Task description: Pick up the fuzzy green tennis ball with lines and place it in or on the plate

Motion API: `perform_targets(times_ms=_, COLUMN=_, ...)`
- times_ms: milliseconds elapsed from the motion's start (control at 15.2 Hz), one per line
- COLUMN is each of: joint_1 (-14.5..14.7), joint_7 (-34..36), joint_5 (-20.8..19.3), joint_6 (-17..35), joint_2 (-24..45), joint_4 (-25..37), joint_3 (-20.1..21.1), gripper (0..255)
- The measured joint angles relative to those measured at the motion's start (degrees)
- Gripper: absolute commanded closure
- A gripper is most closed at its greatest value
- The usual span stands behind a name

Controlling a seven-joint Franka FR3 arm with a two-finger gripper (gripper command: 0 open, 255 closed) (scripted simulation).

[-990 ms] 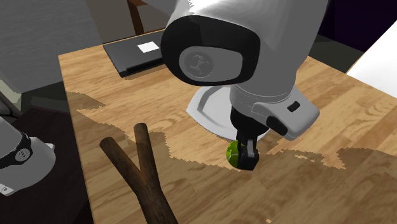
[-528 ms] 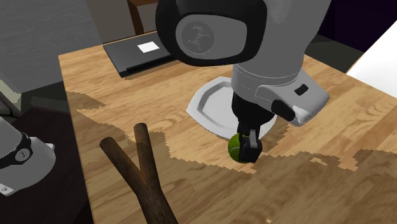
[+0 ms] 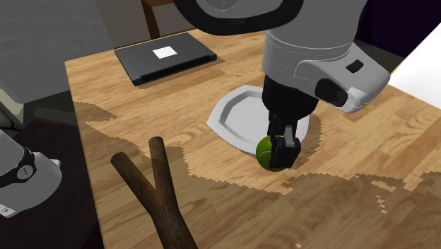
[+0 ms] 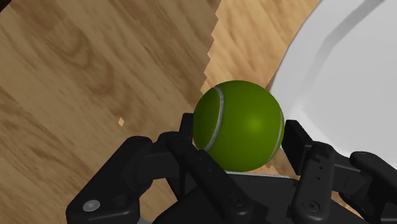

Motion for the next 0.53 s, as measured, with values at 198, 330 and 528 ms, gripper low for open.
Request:
perform_targets(times_ms=198, joint_1=0.4, joint_7=0.7, joint_5=-0.1, joint_6=-1.7, joint_2=-0.7, joint_4=1.1, joint_3=0.2, gripper=255)
perform_targets(times_ms=330, joint_1=1.8, joint_7=2.7, joint_5=-0.4, joint_6=-2.3, joint_2=-0.5, joint_4=1.8, joint_3=0.8, gripper=255)
perform_targets(times_ms=528, joint_1=4.4, joint_7=6.4, joint_5=-0.9, joint_6=-2.9, joint_2=-0.5, joint_4=2.5, joint_3=1.9, gripper=255)
